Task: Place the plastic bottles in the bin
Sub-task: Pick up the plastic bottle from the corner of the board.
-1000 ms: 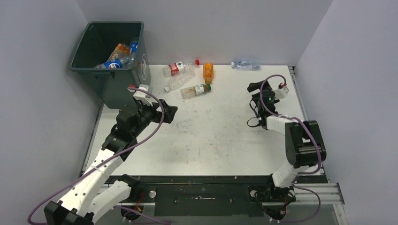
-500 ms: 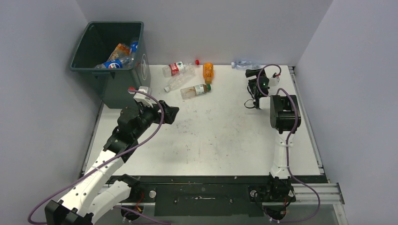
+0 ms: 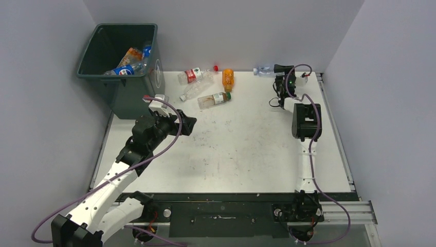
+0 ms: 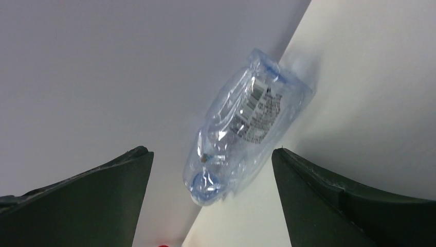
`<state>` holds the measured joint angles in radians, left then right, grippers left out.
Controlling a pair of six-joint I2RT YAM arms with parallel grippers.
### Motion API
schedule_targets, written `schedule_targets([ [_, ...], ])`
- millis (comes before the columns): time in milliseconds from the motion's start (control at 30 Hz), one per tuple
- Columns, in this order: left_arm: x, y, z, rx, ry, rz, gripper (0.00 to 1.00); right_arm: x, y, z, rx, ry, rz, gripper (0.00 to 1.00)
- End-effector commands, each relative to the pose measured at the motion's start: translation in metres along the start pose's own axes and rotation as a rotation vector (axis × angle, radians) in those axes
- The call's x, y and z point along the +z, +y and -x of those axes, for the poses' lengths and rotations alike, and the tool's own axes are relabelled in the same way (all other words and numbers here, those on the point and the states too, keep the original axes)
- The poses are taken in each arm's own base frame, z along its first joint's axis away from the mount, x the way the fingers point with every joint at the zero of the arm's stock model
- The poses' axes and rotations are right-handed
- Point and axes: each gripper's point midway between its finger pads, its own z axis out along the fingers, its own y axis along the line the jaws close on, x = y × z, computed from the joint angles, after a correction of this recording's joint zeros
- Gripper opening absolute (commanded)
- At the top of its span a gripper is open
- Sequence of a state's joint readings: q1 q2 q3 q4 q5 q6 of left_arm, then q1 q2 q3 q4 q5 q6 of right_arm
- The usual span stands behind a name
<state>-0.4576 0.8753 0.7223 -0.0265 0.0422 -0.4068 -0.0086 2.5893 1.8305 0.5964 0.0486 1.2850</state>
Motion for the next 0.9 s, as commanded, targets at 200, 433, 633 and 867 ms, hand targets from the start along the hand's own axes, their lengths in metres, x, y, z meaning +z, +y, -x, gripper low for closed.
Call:
schedule_targets([
  [200, 0.001, 0.0, 0.013, 0.028, -0.027, 0.016, 0.96, 0.041, -0.048, -0.001, 0.071, -0.007, -0.119, 0.95],
  [433, 0.002, 0.001, 0.012, 0.033, -0.023, 0.023, 0.96, 0.055, -0.066, -0.03, 0.107, 0.064, -0.127, 0.94],
  [633, 0.002, 0.001, 0.013, 0.034, -0.021, 0.018, 0.96, 0.049, -0.07, -0.041, 0.095, 0.075, -0.113, 0.84],
  [867, -0.001, -0.003, 0.016, 0.031, -0.031, 0.004, 0.96, 0.027, -0.063, -0.056, 0.047, 0.182, -0.067, 0.94],
])
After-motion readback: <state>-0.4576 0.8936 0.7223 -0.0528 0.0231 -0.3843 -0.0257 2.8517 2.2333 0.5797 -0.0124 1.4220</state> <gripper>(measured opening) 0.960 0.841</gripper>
